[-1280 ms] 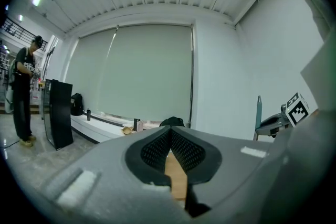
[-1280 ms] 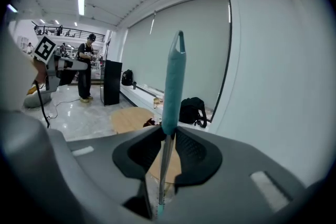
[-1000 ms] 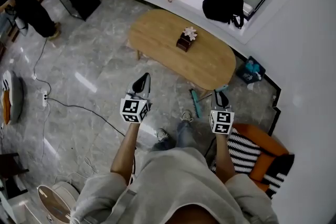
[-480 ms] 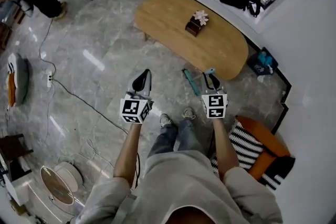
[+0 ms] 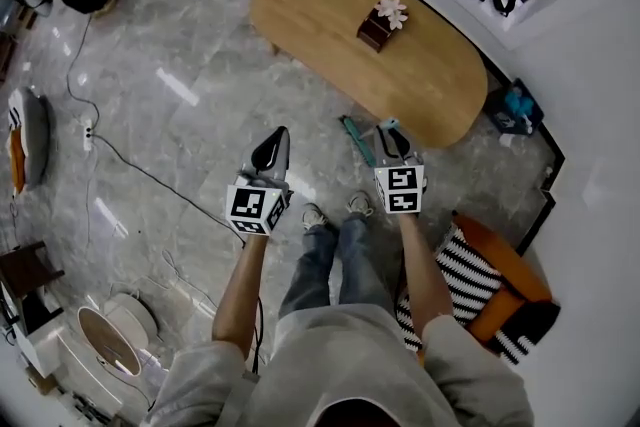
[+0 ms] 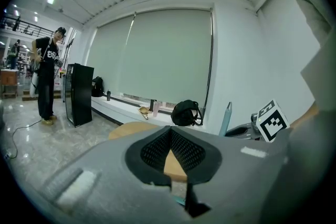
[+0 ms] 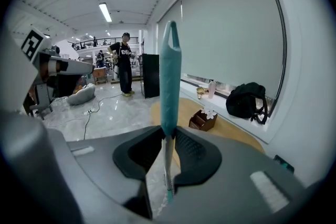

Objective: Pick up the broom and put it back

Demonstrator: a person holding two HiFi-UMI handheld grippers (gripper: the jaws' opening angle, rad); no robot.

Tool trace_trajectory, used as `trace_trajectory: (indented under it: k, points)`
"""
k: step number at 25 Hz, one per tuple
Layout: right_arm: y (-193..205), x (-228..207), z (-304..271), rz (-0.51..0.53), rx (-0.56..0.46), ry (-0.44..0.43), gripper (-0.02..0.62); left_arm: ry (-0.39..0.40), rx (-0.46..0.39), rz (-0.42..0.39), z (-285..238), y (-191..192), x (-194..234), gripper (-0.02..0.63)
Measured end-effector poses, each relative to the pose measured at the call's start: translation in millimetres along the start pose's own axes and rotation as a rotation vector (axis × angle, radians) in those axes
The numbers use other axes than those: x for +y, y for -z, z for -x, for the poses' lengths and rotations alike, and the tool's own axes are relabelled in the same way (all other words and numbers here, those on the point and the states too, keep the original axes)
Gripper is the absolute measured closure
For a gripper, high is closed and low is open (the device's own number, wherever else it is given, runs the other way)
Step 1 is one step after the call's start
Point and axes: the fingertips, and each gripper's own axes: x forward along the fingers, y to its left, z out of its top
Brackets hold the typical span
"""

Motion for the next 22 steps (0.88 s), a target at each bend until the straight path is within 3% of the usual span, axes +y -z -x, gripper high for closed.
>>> trace_trajectory:
  k: [12, 22]
  points:
    - [43, -16, -81, -0.008, 0.090, -0.052, 0.517, -0.005, 0.082, 0.031, -46, 60, 16, 0.611]
    - [30, -14, -136, 0.011, 0.090, -0.112, 0.516, -0.010, 0.094, 0.047, -64, 82, 15, 0.611]
